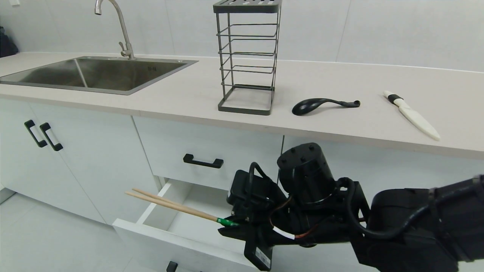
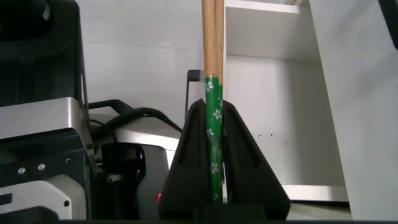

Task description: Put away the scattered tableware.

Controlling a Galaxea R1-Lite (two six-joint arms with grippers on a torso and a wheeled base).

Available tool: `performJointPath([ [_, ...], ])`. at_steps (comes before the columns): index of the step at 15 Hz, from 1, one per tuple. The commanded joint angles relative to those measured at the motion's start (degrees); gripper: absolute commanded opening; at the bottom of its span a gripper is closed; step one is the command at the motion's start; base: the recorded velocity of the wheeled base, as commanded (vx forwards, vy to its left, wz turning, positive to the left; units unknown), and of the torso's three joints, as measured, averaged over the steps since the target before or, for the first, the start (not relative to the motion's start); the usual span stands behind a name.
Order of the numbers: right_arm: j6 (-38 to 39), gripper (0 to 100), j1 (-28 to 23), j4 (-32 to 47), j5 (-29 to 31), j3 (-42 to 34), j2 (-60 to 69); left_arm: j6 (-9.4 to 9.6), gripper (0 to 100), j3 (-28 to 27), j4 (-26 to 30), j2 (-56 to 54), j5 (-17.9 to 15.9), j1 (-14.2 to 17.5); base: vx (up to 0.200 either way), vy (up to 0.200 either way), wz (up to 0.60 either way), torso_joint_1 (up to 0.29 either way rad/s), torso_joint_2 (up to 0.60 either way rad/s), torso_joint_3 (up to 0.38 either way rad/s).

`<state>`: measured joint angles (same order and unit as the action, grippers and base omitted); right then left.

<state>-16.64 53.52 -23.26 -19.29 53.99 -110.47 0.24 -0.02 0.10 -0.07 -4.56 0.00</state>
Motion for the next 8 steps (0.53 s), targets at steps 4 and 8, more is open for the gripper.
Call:
performJointPath([
  [4, 0.2, 0, -1.31, 0.23, -0.05, 3.31, -6.95, 0.02, 100, 0.02, -0.01, 0.07, -0.01, 0.0, 0.0, 0.0, 0.0, 0.0, 0.0, 0.0],
  [8, 0.03, 0, -2.1, 0.85, -0.05, 4.81, -9.41, 0.02, 100, 0.02, -0.01, 0.07, -0.01, 0.0, 0.0, 0.0, 0.0, 0.0, 0.0, 0.0],
])
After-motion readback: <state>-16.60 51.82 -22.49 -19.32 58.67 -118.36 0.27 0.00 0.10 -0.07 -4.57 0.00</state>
